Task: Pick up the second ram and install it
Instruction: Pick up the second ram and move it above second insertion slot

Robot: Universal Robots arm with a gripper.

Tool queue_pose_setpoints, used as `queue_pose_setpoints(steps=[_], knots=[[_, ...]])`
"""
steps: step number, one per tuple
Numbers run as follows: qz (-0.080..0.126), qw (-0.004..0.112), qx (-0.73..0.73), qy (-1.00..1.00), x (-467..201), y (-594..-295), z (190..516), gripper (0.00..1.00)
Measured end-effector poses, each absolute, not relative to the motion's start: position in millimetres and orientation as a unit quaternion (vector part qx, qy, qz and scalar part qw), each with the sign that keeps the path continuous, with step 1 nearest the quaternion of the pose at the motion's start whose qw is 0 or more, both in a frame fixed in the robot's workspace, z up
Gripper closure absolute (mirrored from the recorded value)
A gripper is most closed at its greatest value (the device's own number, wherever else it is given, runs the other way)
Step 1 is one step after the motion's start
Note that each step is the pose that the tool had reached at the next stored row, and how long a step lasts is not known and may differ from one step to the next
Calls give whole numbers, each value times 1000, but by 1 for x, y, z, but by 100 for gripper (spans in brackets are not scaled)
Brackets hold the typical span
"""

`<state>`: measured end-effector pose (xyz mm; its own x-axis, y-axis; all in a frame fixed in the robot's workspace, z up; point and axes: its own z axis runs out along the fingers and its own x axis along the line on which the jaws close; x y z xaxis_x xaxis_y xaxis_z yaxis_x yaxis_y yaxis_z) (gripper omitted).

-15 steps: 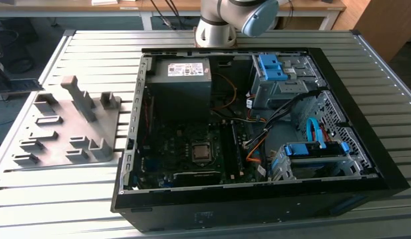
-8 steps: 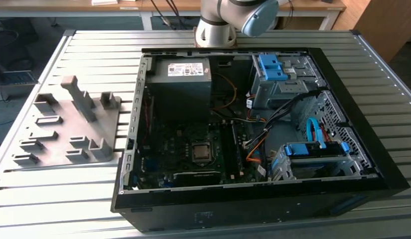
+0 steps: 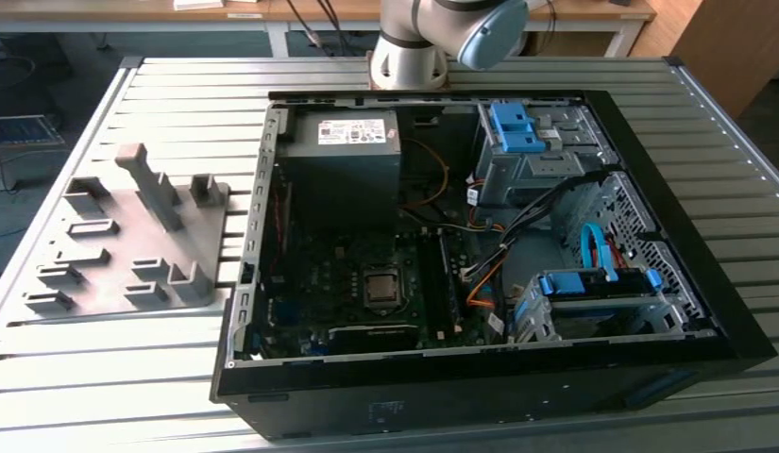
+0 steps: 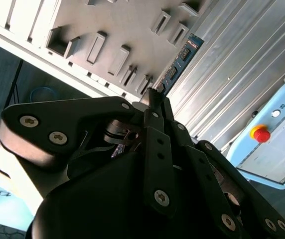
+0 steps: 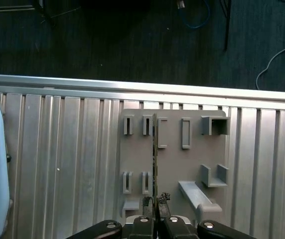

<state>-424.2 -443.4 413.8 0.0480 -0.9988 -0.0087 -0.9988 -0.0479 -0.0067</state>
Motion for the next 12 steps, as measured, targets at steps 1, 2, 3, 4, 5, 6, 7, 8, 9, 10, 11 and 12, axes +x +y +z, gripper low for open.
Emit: queue_pose_setpoints(steps=[1,2,3,4,5,6,7,8,9,10,11,12], knots=[[1,5,-724,690,-424,-443,417,86],[1,5,-724,690,-424,-443,419,86],[1,5,-724,690,-424,-443,422,86],[1,5,-724,690,-424,-443,424,86],[1,5,-724,690,-424,-443,427,86],[1,5,-724,690,-424,-443,430,86],[1,5,-724,690,-424,-443,432,86],[1,5,-724,690,-424,-443,435,86],[1,5,-724,690,-424,-443,437,86],[1,6,-724,690,-424,-443,438,86],[1,6,-724,690,-424,-443,437,86],[1,6,-724,690,-424,-443,438,86]])
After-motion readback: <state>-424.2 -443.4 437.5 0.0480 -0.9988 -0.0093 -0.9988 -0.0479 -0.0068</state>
